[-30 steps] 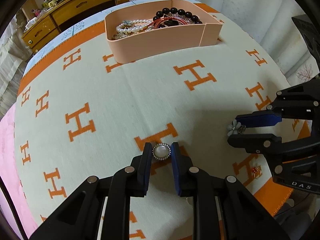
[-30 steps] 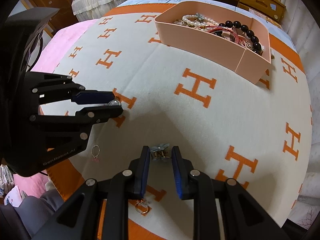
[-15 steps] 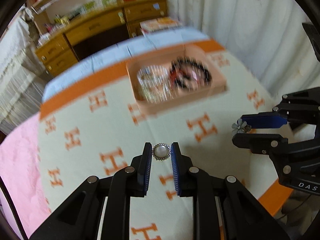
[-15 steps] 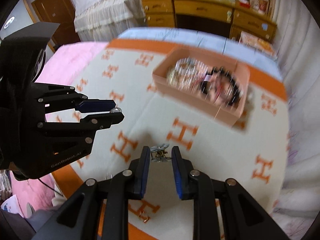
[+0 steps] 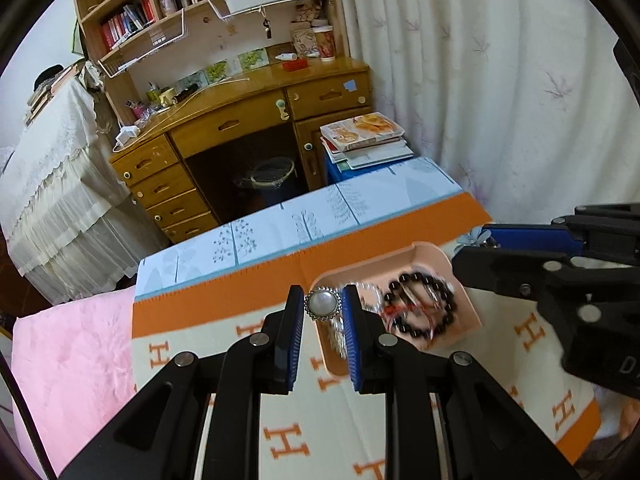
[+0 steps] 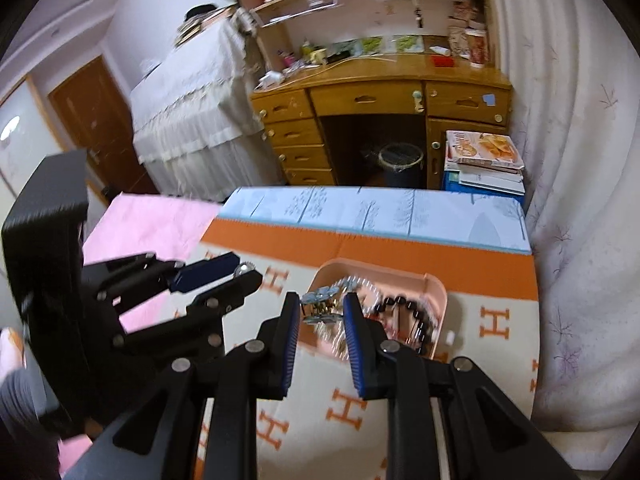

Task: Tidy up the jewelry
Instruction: 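Carry both brooches into the pink tray and open both tools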

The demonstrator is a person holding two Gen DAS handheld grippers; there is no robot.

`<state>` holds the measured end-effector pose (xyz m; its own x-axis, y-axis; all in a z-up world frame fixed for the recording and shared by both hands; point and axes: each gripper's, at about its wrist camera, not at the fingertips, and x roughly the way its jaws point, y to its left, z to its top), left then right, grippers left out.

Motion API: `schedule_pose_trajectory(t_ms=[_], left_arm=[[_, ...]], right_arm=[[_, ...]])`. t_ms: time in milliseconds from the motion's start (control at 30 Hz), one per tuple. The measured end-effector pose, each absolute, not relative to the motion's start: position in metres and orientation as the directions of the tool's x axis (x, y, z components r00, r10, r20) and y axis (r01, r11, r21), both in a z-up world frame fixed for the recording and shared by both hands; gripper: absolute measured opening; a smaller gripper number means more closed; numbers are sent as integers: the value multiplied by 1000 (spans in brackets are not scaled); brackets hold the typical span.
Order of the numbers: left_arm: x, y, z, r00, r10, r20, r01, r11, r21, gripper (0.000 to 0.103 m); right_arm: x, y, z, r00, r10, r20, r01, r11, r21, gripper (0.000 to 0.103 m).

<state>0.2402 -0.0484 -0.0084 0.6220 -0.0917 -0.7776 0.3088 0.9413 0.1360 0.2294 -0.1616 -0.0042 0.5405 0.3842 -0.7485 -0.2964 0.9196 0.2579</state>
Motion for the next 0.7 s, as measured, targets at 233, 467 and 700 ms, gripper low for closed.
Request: schedule_pose_trajectory(t_ms=[233, 467, 700], left_arm=[[289, -52, -41, 575, -117, -810, 286, 956, 65, 17], [313, -60, -90, 497, -89, -863, 280, 958, 62, 18], [315, -59, -96, 515, -73, -854, 261, 962, 75, 74]], right_arm=[[282, -173, -49, 486, 328, -810, -176, 945, 277, 23], [306, -185, -91, 428, 281, -859, -103, 960, 262, 23], [317, -193, -103, 401, 271, -875, -59, 961, 270, 24]])
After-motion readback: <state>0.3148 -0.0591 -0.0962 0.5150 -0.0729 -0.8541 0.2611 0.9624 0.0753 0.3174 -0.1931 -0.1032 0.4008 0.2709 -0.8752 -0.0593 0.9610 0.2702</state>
